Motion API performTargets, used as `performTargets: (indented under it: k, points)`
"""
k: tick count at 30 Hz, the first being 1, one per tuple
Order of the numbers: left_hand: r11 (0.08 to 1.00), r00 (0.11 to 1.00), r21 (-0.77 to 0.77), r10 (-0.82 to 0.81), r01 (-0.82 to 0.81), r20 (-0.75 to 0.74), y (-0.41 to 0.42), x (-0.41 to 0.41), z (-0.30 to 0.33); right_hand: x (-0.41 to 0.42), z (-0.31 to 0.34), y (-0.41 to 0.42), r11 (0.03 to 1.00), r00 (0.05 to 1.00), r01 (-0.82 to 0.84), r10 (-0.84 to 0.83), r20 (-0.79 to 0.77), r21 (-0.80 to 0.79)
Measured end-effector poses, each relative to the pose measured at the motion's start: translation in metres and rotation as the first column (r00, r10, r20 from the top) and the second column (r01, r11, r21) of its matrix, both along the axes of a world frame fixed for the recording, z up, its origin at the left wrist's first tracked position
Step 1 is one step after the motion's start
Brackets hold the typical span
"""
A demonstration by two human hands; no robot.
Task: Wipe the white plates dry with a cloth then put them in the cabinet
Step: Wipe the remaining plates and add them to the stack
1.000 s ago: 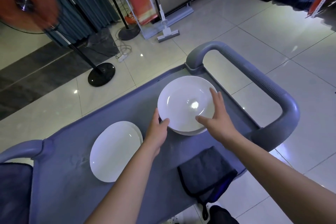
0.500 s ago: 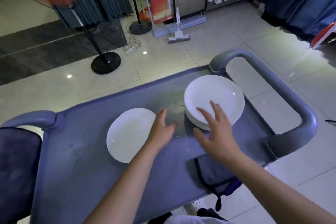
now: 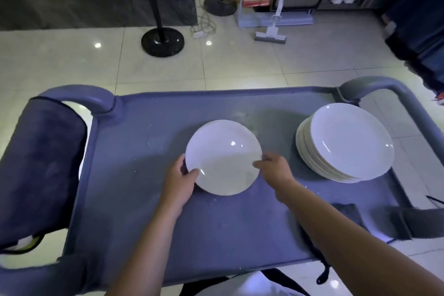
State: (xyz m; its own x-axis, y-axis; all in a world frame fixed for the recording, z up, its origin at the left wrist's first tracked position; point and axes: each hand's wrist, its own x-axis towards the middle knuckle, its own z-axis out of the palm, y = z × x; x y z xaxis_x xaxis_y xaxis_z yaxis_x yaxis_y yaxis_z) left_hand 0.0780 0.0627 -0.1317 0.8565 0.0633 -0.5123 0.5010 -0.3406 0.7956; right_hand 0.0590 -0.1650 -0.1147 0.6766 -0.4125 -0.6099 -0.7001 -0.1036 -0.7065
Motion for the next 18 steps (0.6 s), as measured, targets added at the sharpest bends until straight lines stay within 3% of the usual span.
performTargets:
  k: [8, 13, 18]
  points:
    - [0.98, 0.991, -0.152, 0.121, -0.127, -0.05, 0.006, 0.008, 0.003, 0.016, -0.005, 0.019, 0.986, 0.995, 0.088, -0.092, -0.023, -0.139]
    - [0.957, 0.987, -0.239, 0.153, -0.162, -0.056, 0.001, 0.011, 0.007, 0.015, 0.003, 0.021, 0.962, 0.961, 0.273, -0.273, -0.037, 0.007]
    - [0.92, 0.988, -0.38, 0.047, -0.099, -0.145, 0.006, 0.018, 0.026, 0.012, 0.009, 0.016, 0.967, 0.973, 0.23, -0.227, -0.04, 0.114]
